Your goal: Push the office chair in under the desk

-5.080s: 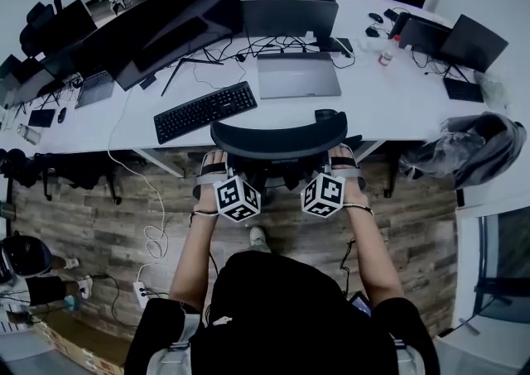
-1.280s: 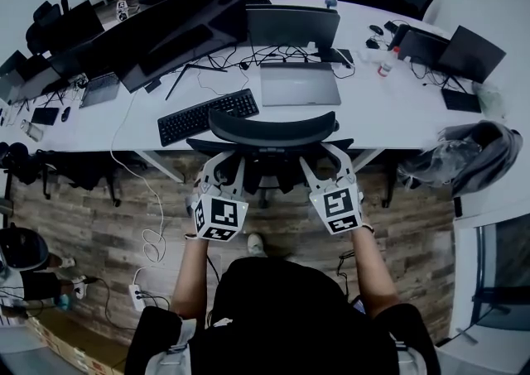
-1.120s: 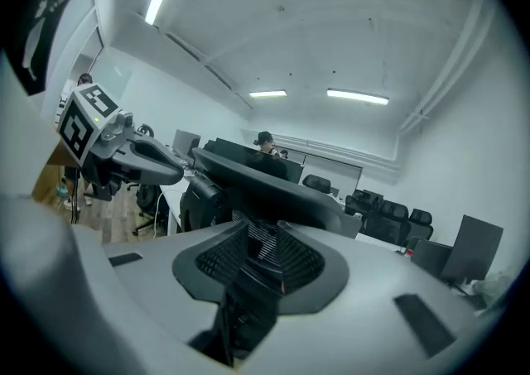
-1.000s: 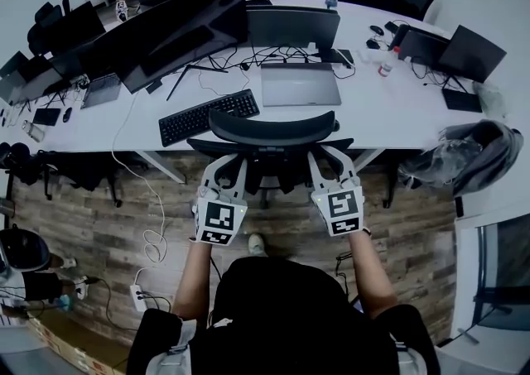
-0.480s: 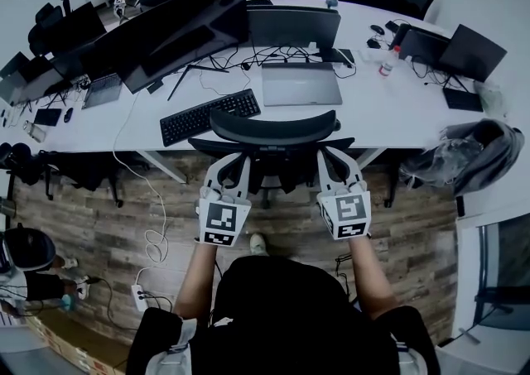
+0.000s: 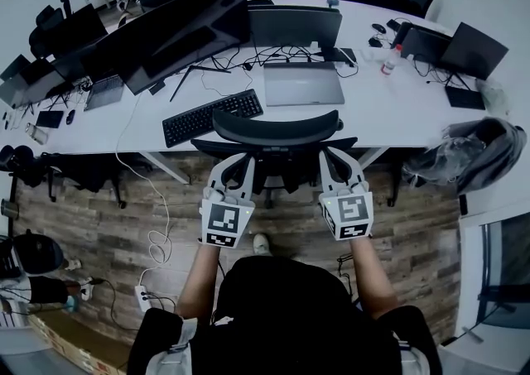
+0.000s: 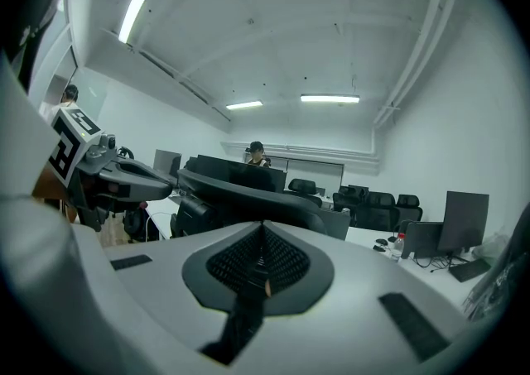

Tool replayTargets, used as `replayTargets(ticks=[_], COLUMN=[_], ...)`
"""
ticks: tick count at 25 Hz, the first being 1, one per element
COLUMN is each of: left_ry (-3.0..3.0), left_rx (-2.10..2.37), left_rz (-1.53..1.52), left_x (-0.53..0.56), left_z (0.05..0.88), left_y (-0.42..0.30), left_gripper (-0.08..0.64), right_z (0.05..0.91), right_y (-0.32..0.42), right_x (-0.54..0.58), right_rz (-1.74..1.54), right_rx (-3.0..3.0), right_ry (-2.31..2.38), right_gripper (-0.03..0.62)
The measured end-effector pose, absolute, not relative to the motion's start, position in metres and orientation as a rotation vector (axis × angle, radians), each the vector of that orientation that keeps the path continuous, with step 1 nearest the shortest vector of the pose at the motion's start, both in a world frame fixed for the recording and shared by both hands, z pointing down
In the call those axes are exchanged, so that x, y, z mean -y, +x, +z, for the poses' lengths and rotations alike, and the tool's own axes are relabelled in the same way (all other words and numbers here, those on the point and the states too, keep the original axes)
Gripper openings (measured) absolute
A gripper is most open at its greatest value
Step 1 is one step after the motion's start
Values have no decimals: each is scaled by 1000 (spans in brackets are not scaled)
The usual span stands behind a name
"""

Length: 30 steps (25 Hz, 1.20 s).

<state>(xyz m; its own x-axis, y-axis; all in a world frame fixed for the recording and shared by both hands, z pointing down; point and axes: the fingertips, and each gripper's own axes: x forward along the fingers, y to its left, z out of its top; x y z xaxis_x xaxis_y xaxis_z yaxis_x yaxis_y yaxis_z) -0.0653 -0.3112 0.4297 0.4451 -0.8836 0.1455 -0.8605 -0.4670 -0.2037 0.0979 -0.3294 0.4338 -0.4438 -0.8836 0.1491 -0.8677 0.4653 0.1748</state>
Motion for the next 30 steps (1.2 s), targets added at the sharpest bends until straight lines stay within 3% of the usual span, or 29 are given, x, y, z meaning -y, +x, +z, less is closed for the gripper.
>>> replayTargets(ticks=[30], left_ry=[-2560], left_rx=[-1542], left_rz=[-382], left_x=[311], left_z=[432], left_y=[-57], left_gripper=[14], right_z=[438], right_y=[84], right_x=[334], right_rz=[-93], right_rx=[2527], right_ry=[1474], right_gripper=[25])
